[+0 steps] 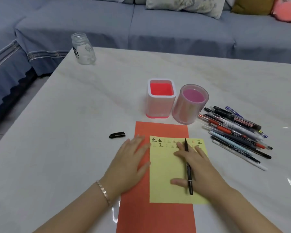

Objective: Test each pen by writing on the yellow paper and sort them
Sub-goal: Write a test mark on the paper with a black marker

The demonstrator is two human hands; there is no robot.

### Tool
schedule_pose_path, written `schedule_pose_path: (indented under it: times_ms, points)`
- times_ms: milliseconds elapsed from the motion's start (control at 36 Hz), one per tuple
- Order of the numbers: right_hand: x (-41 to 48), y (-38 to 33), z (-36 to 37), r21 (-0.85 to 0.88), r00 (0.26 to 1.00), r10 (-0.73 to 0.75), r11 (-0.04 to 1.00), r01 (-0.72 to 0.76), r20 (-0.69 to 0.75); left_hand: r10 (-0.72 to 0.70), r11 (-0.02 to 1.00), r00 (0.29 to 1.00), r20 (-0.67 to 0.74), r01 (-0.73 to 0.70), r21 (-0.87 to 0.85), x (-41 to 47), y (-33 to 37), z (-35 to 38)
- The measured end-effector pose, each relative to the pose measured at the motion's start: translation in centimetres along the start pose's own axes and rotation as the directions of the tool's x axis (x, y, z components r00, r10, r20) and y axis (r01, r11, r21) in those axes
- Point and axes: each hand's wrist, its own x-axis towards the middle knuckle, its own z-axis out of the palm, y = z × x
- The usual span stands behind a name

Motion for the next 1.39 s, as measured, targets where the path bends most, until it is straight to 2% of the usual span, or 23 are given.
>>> schedule_pose_path:
  times_ms: [83, 139, 194, 278, 361, 417, 500, 556, 611, 806, 944, 1389]
  points:
    - [0.1, 0.7, 0.0, 0.016, 1.000, -0.016, 1.000, 0.016, -0.008, 0.084, 0.996, 0.991, 0.101, -0.088, 0.035, -0.4, 0.6, 0.6]
    - [0.1, 0.6, -0.2, 0.053, 0.999, -0.029, 0.998, 0.031, -0.033, 0.101, 0.993, 0.987, 0.122, -0.108, 0.055, -0.4, 0.5, 0.9]
    - [0.2, 0.3, -0.4, 0.143, 0.995, 0.028, 0.990, -0.014, -0.099, 0.113, 0.991, 0.986, 0.125, -0.121, 0.060, -0.3, 0.3, 1.1]
    - [0.4, -0.1, -0.8, 0.348, 0.927, 0.180, 0.936, -0.059, -0.328, 0.122, 0.991, 0.987, 0.104, -0.127, 0.043, -0.3, 0.1, 1.4]
    - [1.4, -1.0, -1.4, 0.588, 0.843, 0.312, 0.809, 0.005, -0.438, 0.128, 0.991, 0.988, 0.083, -0.131, 0.037, -0.3, 0.0, 1.7]
    - [2.2, -2.0, -1.8, 0.722, 0.806, 0.392, 0.689, 0.063, -0.444, 0.131, 0.989, 0.988, 0.077, -0.135, 0.053, -0.2, -0.1, 1.9]
    - [3.5, -4.1, -2.2, 0.846, 0.809, 0.460, 0.526, 0.084, -0.366, 0.131, 0.989, 0.989, 0.074, -0.135, 0.055, -0.1, -0.3, 2.1]
    - [4.5, -5.2, -1.9, 0.889, 0.821, 0.483, 0.454, 0.063, -0.306, 0.133, 0.990, 0.989, 0.070, -0.136, 0.042, -0.1, -0.4, 2.2]
    - [5.5, -6.1, -1.4, 0.905, 0.811, 0.522, 0.426, 0.021, -0.264, 0.134, 0.991, 0.989, 0.056, -0.135, 0.023, -0.1, -0.4, 2.2]
    - [7.0, -6.2, 1.6, 0.860, 0.691, 0.655, 0.501, -0.095, -0.305, 0.127, 0.989, 0.992, -0.021, -0.129, -0.070, -0.1, -0.5, 2.3]
    - [7.2, -6.5, 3.2, 0.814, 0.616, 0.670, 0.575, -0.078, -0.414, 0.107, 0.989, 0.994, -0.029, -0.109, -0.099, -0.2, -0.5, 2.4]
    - [7.5, -6.4, 3.9, 0.743, 0.633, 0.590, 0.669, -0.034, -0.502, 0.092, 0.990, 0.996, -0.008, -0.093, -0.109, -0.1, -0.2, 2.1]
